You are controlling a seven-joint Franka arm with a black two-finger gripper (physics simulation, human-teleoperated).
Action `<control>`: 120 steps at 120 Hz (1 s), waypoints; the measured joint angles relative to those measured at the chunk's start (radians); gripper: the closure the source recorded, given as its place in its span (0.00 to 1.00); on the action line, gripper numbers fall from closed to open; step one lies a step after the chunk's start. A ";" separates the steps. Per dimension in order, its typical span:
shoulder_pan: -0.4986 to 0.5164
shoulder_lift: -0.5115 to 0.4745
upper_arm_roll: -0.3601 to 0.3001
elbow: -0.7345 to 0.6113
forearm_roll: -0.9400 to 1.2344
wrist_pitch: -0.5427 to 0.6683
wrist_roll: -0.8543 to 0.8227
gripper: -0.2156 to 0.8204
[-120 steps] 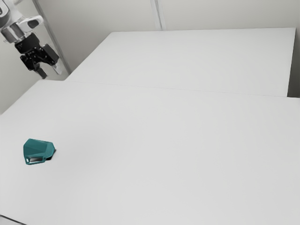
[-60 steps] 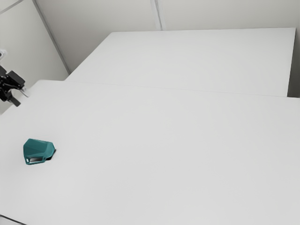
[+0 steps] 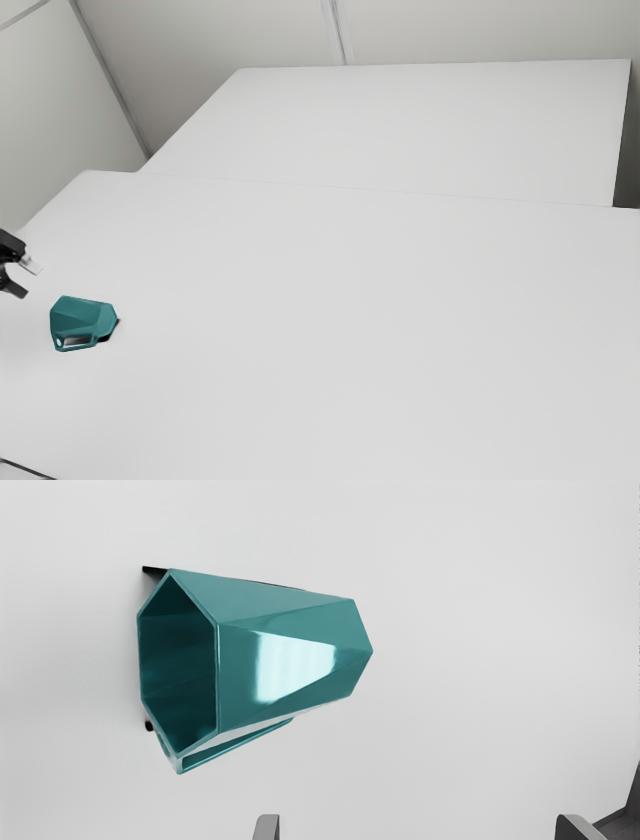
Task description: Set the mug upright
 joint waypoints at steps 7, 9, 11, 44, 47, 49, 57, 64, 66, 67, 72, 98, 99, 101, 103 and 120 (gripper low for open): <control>0.022 0.029 -0.003 0.004 -0.031 0.003 0.025 0.21; 0.028 0.036 -0.003 0.005 -0.039 0.003 0.033 0.21; 0.035 0.043 -0.005 0.006 -0.051 0.004 0.040 0.21; 0.099 0.133 -0.045 0.008 -0.190 0.008 0.141 0.21; 0.099 0.140 -0.046 0.008 -0.200 0.009 0.148 0.21; 0.099 0.143 -0.046 0.008 -0.206 0.009 0.152 0.21; 0.100 0.154 -0.047 0.003 -0.228 0.009 0.169 0.21; 0.100 0.160 -0.052 -0.002 -0.241 0.009 0.182 0.21; 0.100 0.162 -0.055 -0.003 -0.243 0.009 0.186 0.21; 0.100 0.164 -0.056 -0.003 -0.245 0.009 0.187 0.21; 0.101 0.171 -0.063 -0.005 -0.250 0.009 0.196 0.21; 0.101 0.179 -0.074 -0.033 -0.260 0.007 0.229 0.22; 0.101 0.179 -0.074 -0.033 -0.260 0.007 0.230 0.22; 0.101 0.179 -0.074 -0.033 -0.260 0.006 0.232 0.24; 0.101 0.179 -0.074 -0.033 -0.261 0.006 0.234 0.28; 0.102 0.175 -0.078 -0.032 -0.262 0.004 0.250 0.63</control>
